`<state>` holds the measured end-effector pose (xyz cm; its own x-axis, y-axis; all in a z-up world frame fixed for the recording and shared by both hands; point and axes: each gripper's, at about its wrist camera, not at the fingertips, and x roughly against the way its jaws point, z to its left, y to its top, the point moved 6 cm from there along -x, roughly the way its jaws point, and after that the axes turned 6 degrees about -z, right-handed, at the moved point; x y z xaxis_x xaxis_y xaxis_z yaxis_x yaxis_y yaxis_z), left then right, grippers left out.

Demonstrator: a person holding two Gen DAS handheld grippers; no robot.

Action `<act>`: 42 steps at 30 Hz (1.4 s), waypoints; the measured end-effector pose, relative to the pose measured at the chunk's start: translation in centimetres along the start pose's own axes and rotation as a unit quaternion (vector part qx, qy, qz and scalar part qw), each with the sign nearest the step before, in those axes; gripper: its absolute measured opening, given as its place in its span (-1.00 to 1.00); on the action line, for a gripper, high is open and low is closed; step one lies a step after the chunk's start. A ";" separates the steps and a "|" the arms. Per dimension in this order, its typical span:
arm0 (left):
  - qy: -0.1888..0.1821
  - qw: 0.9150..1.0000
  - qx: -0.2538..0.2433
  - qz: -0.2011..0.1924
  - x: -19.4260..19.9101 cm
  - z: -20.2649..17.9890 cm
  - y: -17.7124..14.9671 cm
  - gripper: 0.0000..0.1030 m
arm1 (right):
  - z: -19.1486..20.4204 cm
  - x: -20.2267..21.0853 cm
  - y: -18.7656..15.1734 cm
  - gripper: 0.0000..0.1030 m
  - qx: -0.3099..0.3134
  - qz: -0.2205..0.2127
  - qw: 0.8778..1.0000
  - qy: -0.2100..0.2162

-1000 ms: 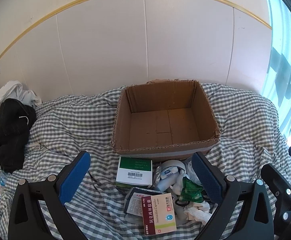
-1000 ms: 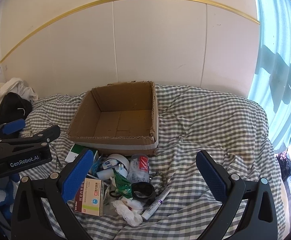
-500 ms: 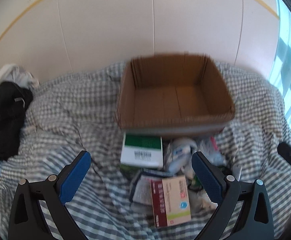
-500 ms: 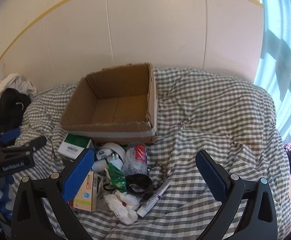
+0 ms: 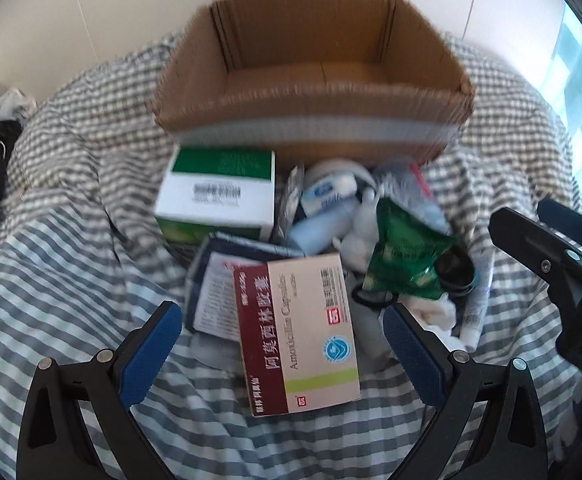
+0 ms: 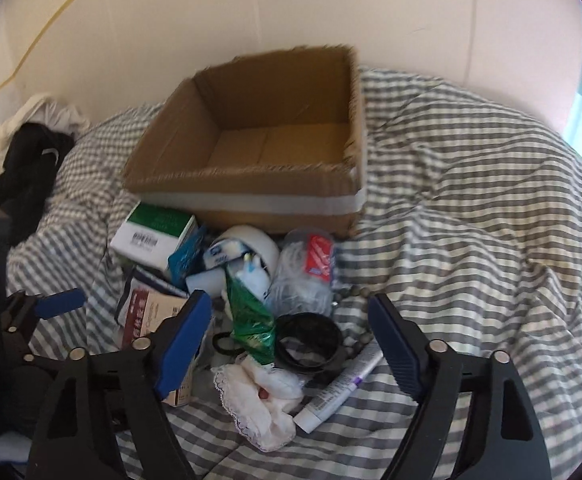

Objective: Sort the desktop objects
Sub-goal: 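Grasp the Amoxicillin box with left tool while right tool grasps green foil packet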

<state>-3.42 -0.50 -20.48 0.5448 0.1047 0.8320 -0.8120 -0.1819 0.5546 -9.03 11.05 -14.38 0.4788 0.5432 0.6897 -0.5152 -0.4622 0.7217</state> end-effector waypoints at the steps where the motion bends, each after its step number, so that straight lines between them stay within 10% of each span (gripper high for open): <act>1: -0.001 1.000 0.003 0.008 -0.4 0.0 -0.2 1.00 | 0.1 -0.3 -0.1 0.54 0.005 0.004 1.000 -0.001; 14: 0.006 0.996 0.026 0.082 -5.2 0.9 -3.1 0.99 | 0.6 -5.9 -1.8 0.28 0.025 0.058 0.998 0.022; 18: 0.007 0.995 0.029 0.095 -6.0 1.2 -3.8 0.63 | 1.8 -6.8 -2.0 0.28 0.045 0.061 0.997 0.031; 22: 0.007 0.996 0.021 0.088 -5.8 0.9 -4.1 0.55 | 3.0 -8.1 -2.8 0.25 0.065 0.076 0.994 0.038; 25: 0.004 0.996 0.023 0.084 -5.5 1.0 -4.3 0.55 | 3.7 -9.0 -3.8 -0.34 0.085 0.099 0.991 0.040; 42: 0.009 1.000 0.003 0.000 0.8 0.5 -2.8 0.54 | 2.6 -4.1 -2.2 -0.39 0.022 0.034 0.996 0.082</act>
<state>-0.60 -0.39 -21.44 0.5403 0.1230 0.8324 -0.8112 -0.1869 0.5541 -7.97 8.05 -18.64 0.3189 0.6153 0.7209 -0.5088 -0.5305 0.6780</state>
